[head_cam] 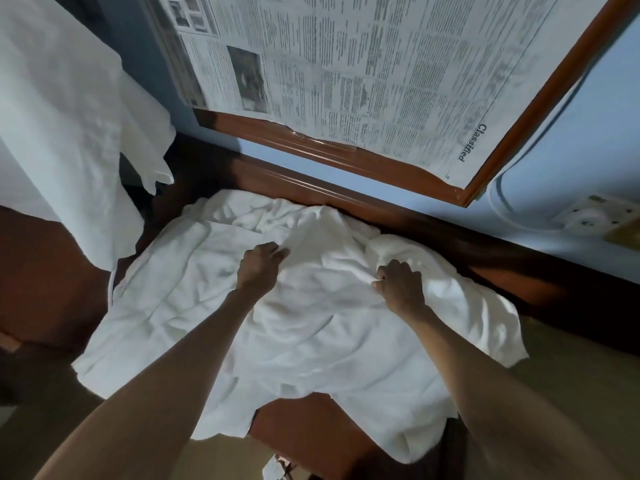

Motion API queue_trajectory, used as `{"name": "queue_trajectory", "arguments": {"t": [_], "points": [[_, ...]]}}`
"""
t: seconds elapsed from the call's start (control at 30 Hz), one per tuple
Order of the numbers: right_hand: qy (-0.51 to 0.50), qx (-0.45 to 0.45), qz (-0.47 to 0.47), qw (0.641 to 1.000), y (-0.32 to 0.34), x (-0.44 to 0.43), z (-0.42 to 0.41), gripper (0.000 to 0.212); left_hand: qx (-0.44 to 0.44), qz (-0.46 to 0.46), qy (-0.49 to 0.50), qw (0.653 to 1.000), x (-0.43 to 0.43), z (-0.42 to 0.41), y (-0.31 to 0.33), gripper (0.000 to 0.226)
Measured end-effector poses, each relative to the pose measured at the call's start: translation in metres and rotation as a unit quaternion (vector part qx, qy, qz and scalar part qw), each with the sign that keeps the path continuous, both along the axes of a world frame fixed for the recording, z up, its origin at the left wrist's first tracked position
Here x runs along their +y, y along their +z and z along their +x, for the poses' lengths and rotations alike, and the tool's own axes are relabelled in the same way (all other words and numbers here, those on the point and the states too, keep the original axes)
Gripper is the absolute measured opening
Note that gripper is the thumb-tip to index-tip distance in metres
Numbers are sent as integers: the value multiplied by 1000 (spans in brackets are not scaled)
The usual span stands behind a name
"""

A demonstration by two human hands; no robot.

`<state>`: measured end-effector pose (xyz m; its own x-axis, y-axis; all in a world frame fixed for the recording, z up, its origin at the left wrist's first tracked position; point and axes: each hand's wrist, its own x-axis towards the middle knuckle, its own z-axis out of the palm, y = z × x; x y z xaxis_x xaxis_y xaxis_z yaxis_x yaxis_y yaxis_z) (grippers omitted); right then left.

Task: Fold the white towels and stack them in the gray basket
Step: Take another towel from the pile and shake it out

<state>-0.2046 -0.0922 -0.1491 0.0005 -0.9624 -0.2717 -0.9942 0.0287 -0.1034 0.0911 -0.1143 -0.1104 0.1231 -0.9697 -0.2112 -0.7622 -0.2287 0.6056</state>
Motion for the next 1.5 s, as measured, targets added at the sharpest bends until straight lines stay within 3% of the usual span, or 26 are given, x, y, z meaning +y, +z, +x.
{"name": "queue_trajectory", "arguments": {"t": [0.07,0.17,0.37,0.5,0.6,0.8,0.9,1.13,1.37,1.5], "points": [[-54,-128,-41,989,11,5,1,24,20,-14,-3,1000,2,2,17,42],[-117,-320,-56,938,51,6,2,26,36,-35,0,999,2,0,45,36],[-120,-417,-124,892,148,5,-7,30,144,-117,2,983,16,-38,125,36],[-127,-480,-181,849,205,20,-26,25,189,-159,-56,967,17,-78,174,33],[-152,-495,-217,827,240,38,-51,38,187,-178,-104,961,27,-122,215,32],[-157,-499,-291,801,298,86,-130,31,198,-210,-167,943,65,-227,269,38],[-145,-483,-345,792,319,114,-178,40,217,-219,-186,933,96,-286,285,39],[-173,-448,-419,770,338,198,-307,47,274,-202,-223,913,166,-422,293,47],[-242,-400,-430,772,332,276,-429,40,302,-190,-258,898,224,-554,287,35],[-286,-372,-468,749,335,313,-491,39,322,-160,-278,891,248,-617,290,37]]}}
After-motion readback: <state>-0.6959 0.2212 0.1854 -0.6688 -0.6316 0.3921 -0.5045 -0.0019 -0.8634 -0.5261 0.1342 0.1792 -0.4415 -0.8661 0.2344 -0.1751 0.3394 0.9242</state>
